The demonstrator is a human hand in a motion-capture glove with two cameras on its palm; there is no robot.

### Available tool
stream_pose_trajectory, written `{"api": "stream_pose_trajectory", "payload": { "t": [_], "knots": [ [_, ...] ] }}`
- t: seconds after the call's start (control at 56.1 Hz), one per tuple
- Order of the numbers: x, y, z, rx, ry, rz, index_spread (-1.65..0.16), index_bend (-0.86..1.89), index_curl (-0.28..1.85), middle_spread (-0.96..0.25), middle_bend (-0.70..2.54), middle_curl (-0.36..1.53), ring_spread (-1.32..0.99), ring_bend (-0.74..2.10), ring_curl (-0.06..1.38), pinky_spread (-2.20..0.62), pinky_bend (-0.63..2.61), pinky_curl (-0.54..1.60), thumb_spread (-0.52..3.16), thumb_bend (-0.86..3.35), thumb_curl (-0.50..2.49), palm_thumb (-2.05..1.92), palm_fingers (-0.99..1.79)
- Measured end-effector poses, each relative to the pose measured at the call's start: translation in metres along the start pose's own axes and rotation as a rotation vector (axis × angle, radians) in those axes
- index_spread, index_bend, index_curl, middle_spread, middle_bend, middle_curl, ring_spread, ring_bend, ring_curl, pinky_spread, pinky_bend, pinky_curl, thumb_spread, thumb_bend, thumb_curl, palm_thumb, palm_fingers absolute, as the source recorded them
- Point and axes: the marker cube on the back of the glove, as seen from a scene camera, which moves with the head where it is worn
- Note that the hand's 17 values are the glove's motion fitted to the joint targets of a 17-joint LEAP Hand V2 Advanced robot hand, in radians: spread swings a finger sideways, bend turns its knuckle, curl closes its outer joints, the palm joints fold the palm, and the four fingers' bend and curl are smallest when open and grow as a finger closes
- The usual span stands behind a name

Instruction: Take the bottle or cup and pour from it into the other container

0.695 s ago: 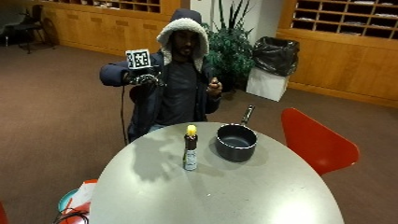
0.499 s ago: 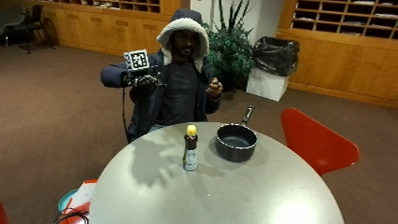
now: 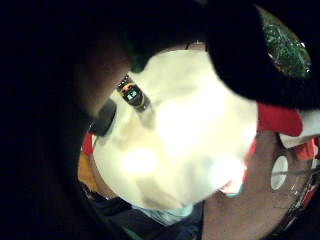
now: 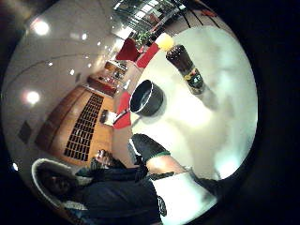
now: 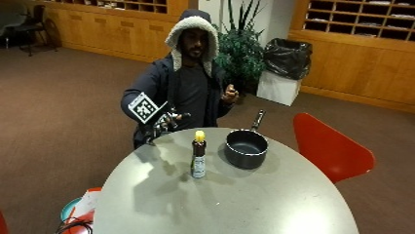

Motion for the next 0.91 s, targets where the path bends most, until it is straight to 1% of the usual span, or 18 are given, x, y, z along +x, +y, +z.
{"api": "stream_pose_trajectory", "payload": {
  "t": [0.089,0.196,0.356,0.446,0.517,0.552,0.57,0.606,0.624,0.659,0.766,0.909],
  "knots": [
    [0.010,-0.024,0.040,0.014,-0.114,0.114,-0.38,0.35,0.31,0.06,0.22,0.27,0.23,0.15,0.01,0.42,0.38,0.29,0.85,-0.03,0.32,0.38,0.16],
    [0.025,-0.050,0.077,-0.009,-0.201,0.176,-0.37,0.33,0.32,0.06,0.21,0.28,0.22,0.16,0.02,0.42,0.37,0.30,0.84,-0.03,0.33,0.40,0.17],
    [0.034,-0.080,0.113,-0.042,-0.402,0.210,-0.36,0.28,0.32,0.05,0.19,0.29,0.22,0.18,0.05,0.42,0.39,0.31,0.83,-0.02,0.34,0.44,0.23],
    [0.033,-0.088,0.130,-0.081,-0.515,0.198,-0.34,0.26,0.33,0.04,0.18,0.29,0.21,0.19,0.06,0.41,0.41,0.32,0.83,-0.02,0.35,0.48,0.31],
    [0.031,-0.099,0.139,-0.111,-0.577,0.201,-0.31,0.20,0.32,0.03,0.19,0.29,0.20,0.26,0.10,0.41,0.44,0.33,0.83,-0.02,0.36,0.53,0.45],
    [0.030,-0.102,0.143,-0.114,-0.602,0.190,-0.31,0.18,0.32,0.02,0.18,0.29,0.19,0.26,0.11,0.41,0.44,0.32,0.83,-0.02,0.36,0.54,0.46],
    [0.030,-0.103,0.145,-0.111,-0.615,0.182,-0.30,0.16,0.31,0.02,0.19,0.29,0.19,0.30,0.13,0.41,0.48,0.34,0.83,-0.01,0.37,0.57,0.55],
    [0.029,-0.106,0.149,-0.096,-0.639,0.176,-0.29,0.14,0.30,0.01,0.18,0.29,0.18,0.32,0.14,0.40,0.50,0.34,0.82,-0.01,0.37,0.60,0.60],
    [0.028,-0.108,0.151,-0.083,-0.651,0.179,-0.28,0.13,0.30,0.00,0.18,0.29,0.17,0.38,0.17,0.40,0.51,0.35,0.82,0.01,0.38,0.64,0.71],
    [0.027,-0.112,0.153,-0.058,-0.675,0.188,-0.27,0.12,0.29,-0.02,0.18,0.29,0.15,0.42,0.18,0.39,0.52,0.34,0.82,0.02,0.39,0.69,0.78],
    [0.025,-0.116,0.156,-0.005,-0.702,0.177,-0.26,0.14,0.29,-0.09,0.26,0.33,0.05,0.53,0.25,0.34,0.43,0.33,0.80,0.06,0.45,0.85,1.05],
    [0.021,-0.122,0.151,0.039,-0.692,0.167,-0.26,0.18,0.34,-0.16,0.34,0.39,-0.06,0.56,0.31,0.28,0.33,0.33,0.64,0.02,0.52,0.95,1.21]
  ]
}}
